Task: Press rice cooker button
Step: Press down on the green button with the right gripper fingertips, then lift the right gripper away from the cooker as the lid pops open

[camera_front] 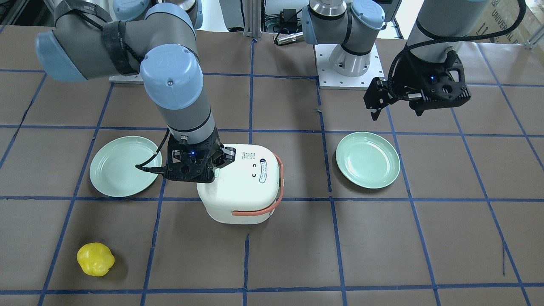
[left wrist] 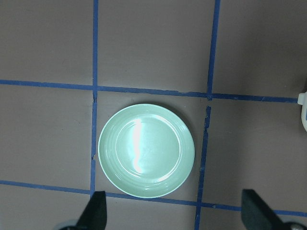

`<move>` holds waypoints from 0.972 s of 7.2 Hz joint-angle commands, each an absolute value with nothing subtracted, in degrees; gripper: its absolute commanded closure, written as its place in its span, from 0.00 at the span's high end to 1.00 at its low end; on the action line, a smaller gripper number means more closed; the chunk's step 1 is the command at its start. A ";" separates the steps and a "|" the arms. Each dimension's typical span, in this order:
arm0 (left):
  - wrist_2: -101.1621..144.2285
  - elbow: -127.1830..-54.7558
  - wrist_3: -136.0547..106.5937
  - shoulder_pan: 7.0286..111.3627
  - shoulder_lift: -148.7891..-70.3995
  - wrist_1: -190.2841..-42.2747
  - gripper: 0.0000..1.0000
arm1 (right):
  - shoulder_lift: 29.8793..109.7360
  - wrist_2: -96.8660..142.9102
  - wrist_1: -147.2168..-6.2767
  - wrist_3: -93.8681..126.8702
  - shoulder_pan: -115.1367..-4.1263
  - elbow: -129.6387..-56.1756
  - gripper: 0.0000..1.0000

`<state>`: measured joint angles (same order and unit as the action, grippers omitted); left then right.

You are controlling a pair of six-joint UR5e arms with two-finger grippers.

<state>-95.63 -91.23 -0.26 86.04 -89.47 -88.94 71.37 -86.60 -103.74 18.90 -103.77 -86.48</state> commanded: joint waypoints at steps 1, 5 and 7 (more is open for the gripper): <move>-95.63 -91.23 -0.26 86.04 -89.47 -88.95 1.00 | 71.37 -86.66 -103.97 18.81 -103.80 -87.62 0.08; -95.63 -91.23 -0.26 86.04 -89.47 -88.86 1.00 | 72.51 -87.10 -97.07 20.82 -103.97 -81.08 0.35; -95.63 -91.23 -0.26 86.04 -89.47 -88.94 1.00 | 72.16 -87.62 -86.10 21.18 -103.89 -68.88 0.73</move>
